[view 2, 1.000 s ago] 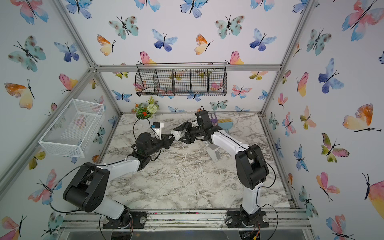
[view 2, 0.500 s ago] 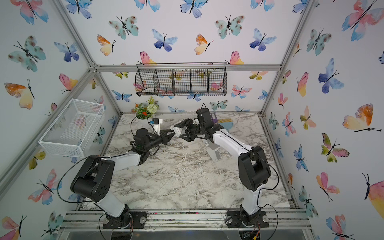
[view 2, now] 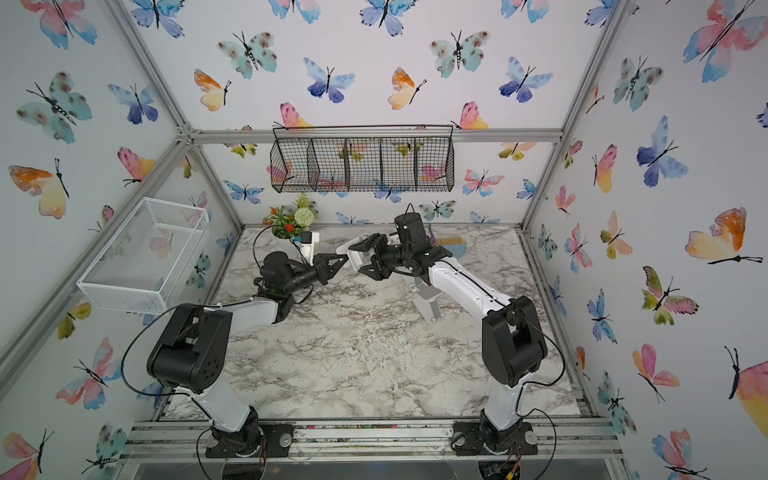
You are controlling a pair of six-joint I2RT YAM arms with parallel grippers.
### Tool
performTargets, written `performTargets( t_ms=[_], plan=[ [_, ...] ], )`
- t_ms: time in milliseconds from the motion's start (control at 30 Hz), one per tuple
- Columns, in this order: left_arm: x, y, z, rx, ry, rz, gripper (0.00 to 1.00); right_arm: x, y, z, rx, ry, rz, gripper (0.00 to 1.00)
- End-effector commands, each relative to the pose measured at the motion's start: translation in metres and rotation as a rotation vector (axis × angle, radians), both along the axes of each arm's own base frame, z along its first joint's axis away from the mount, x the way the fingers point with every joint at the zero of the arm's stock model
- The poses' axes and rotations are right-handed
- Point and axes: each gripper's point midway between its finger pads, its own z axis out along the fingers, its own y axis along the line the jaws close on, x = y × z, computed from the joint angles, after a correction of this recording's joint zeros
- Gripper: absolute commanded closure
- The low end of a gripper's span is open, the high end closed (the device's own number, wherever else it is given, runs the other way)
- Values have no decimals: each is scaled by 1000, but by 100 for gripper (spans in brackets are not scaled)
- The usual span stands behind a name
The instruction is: Open the phone stand
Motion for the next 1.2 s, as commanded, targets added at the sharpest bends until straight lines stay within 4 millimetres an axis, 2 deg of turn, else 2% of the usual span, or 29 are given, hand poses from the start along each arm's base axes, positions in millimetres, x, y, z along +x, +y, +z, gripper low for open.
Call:
performTargets(
  t_ms=[0, 233, 500, 667, 800, 867, 900, 1033, 1167],
  plan=[
    [49, 73, -75, 105, 205, 342, 100, -76, -1, 116, 226, -113, 277, 99],
    [53, 84, -82, 120, 214, 360, 100, -79, -12, 123, 237, -114, 283, 100],
    [52, 95, -88, 128, 227, 380, 100, -76, -24, 122, 242, -111, 277, 99],
    [45, 87, -81, 120, 225, 324, 100, -69, -19, 113, 222, -145, 298, 97],
    [36, 83, -69, 135, 208, 295, 100, -53, -14, 90, 89, -212, 322, 83],
    [29, 81, -64, 156, 198, 281, 100, -40, -15, 77, -31, -285, 338, 68],
    [25, 79, -62, 169, 190, 274, 100, -33, -16, 73, -87, -317, 342, 65],
    [7, 74, -56, 260, 167, 249, 100, -6, -25, 60, -303, -447, 352, 45],
    [-10, 67, -49, 356, 116, 260, 100, 7, -38, 36, -463, -501, 364, 30]
  ],
)
